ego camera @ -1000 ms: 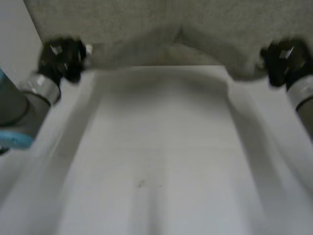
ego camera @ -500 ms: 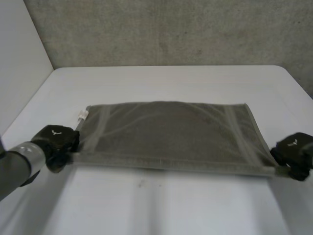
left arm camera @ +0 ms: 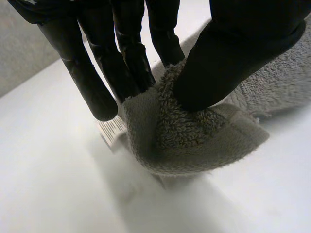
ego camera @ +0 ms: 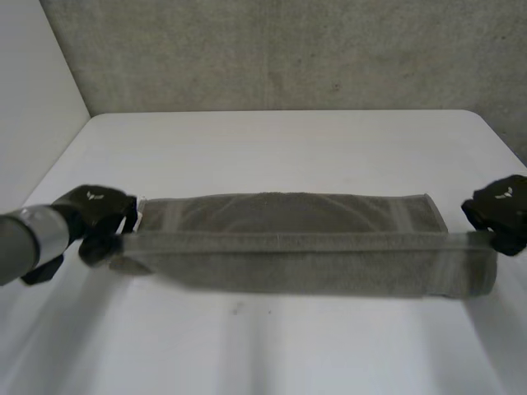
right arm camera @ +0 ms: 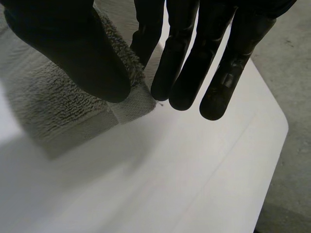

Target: Fold the towel.

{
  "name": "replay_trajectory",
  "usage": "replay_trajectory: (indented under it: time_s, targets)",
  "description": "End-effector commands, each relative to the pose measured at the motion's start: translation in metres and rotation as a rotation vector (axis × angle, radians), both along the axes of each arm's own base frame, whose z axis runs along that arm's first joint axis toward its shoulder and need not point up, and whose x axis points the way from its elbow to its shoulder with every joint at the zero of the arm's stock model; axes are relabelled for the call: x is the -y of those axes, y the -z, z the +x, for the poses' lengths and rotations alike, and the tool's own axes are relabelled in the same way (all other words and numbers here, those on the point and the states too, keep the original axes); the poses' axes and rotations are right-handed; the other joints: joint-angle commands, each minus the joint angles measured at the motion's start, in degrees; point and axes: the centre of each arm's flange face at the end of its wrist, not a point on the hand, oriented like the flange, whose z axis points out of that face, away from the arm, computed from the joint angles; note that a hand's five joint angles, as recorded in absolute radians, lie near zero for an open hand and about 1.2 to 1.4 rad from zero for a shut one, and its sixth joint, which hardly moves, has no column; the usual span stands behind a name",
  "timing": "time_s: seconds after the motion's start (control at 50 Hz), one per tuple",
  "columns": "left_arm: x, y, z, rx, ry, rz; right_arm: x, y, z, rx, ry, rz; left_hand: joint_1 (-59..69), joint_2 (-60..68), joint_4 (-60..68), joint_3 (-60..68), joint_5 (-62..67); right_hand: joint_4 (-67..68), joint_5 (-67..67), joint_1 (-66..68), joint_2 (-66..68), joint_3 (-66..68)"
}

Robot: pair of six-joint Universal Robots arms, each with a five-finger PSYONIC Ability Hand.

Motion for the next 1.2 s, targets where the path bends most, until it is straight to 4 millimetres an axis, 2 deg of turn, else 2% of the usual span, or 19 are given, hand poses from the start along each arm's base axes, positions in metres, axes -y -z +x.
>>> replay_trajectory:
  time_s: [0.02, 0.2, 0.34, 0.36, 0.38, 0.4, 0.42, 0.44, 0.46, 0.56, 0.66, 0.7, 0.76, 0.86, 0.92, 0.98, 1.1, 1.14, 1.2]
  targets:
    - [0.055, 0.018, -0.017, -0.042, 0.000, -0.029, 0.036, 0.022, 0.022, -0.048, 0.042, -0.070, 12.84, 10.44, 10.26, 10.47, 11.91, 11.52, 13.95, 23.30, 12.14, 11.81]
    - [0.097, 0.044, -0.037, -0.060, 0.040, -0.187, 0.076, 0.042, 0.051, -0.033, 0.019, -0.223, 12.84, 10.44, 10.26, 10.47, 11.91, 11.52, 13.95, 23.30, 12.14, 11.81]
    - [0.109, 0.057, -0.050, -0.074, 0.062, -0.281, 0.089, 0.057, 0.066, -0.048, 0.020, -0.255, 12.84, 10.44, 10.26, 10.47, 11.91, 11.52, 13.95, 23.30, 12.14, 11.81]
    - [0.110, 0.060, -0.052, -0.075, 0.067, -0.292, 0.091, 0.059, 0.070, -0.051, 0.020, -0.262, 4.04, 1.63, 1.46, 1.66, 3.11, 11.52, 13.95, 23.30, 12.14, 11.81]
    - [0.111, 0.063, -0.053, -0.077, 0.070, -0.298, 0.094, 0.061, 0.072, -0.052, 0.020, -0.273, -11.70, -14.11, -14.28, -14.08, -12.63, -8.40, -5.98, 3.38, -7.79, -8.11]
    - [0.111, 0.063, -0.053, -0.077, 0.070, -0.298, 0.094, 0.061, 0.072, -0.052, 0.020, -0.273, -11.86, -14.27, -14.44, -14.23, -12.79, -8.60, -6.18, 3.18, -7.98, -8.31]
    - [0.112, 0.065, -0.054, -0.078, 0.073, -0.309, 0.097, 0.063, 0.072, -0.055, 0.030, -0.284, -37.67, -40.08, -40.25, -40.05, -38.60, -37.91, -35.49, -26.14, -37.30, -37.63]
    - [0.112, 0.065, -0.054, -0.078, 0.073, -0.309, 0.100, 0.064, 0.072, -0.058, 0.046, -0.299, -37.93, -40.34, -40.51, -40.31, -38.86, -58.48, -56.05, -46.70, -57.86, -58.19]
    - [0.114, 0.066, -0.054, -0.077, 0.070, -0.321, 0.100, 0.064, 0.072, -0.058, 0.046, -0.299, -57.16, -59.56, -59.74, -59.53, -58.09, -58.48, -56.05, -46.70, -57.86, -58.19]
    - [0.116, 0.062, -0.057, -0.087, 0.070, -0.370, 0.108, 0.055, 0.071, -0.053, 0.099, -0.377, -56.94, -59.35, -59.52, -59.32, -57.87, -58.48, -56.05, -46.70, -57.86, -58.19]
    - [0.119, 0.046, -0.057, -0.097, 0.059, -0.433, 0.107, 0.031, 0.070, 0.002, 0.132, -0.442, -56.94, -59.35, -59.52, -59.32, -57.87, -58.48, -56.05, -46.70, -57.86, -58.19]
    - [0.116, 0.033, -0.055, -0.100, 0.045, -0.456, 0.104, 0.012, 0.068, 0.069, 0.152, -0.468, -56.94, -59.35, -59.52, -59.32, -57.87, -58.48, -56.05, -46.70, -57.86, -58.19]
    - [0.114, 0.028, -0.053, -0.103, 0.040, -0.461, 0.098, -0.004, 0.065, 0.131, 0.159, -0.480, -56.94, -59.35, -59.52, -59.32, -57.87, -58.48, -56.05, -46.70, -57.86, -58.19]
    - [0.093, 0.022, -0.048, -0.098, 0.036, -0.427, 0.082, -0.018, 0.063, 0.158, 0.139, -0.469, -55.60, -58.01, -58.19, -57.98, -56.54, -58.48, -56.05, -46.70, -57.86, -58.19]
    - [0.087, 0.020, -0.046, -0.096, 0.034, -0.420, 0.074, -0.020, 0.063, 0.162, 0.126, -0.448, -54.42, -56.83, -57.00, -56.79, -55.35, -58.48, -56.05, -46.70, -57.86, -58.19]
    - [0.072, 0.012, -0.041, -0.094, 0.030, -0.394, 0.047, -0.017, 0.066, 0.162, 0.060, -0.344, -47.86, -50.27, -50.44, -50.23, -48.79, -58.48, -56.05, -46.70, -57.86, -58.19]
    - [0.048, 0.022, -0.033, -0.064, 0.020, -0.206, 0.029, -0.002, 0.067, 0.162, 0.015, -0.209, -30.03, -32.44, -32.61, -32.40, -30.96, -58.48, -56.05, -46.70, -57.86, -58.19]
    - [0.045, 0.024, -0.029, -0.056, 0.011, -0.154, 0.023, 0.005, 0.064, 0.162, 0.004, -0.135, -25.49, -27.89, -28.07, -27.86, -26.42, -35.14, -32.72, -23.37, -34.53, -34.86]
    - [0.040, 0.029, -0.023, -0.040, -0.004, -0.067, 0.021, 0.008, 0.064, 0.167, -0.001, -0.104, -16.40, -18.81, -18.98, -18.78, -17.33, -30.64, -28.22, -18.86, -30.02, -30.35]
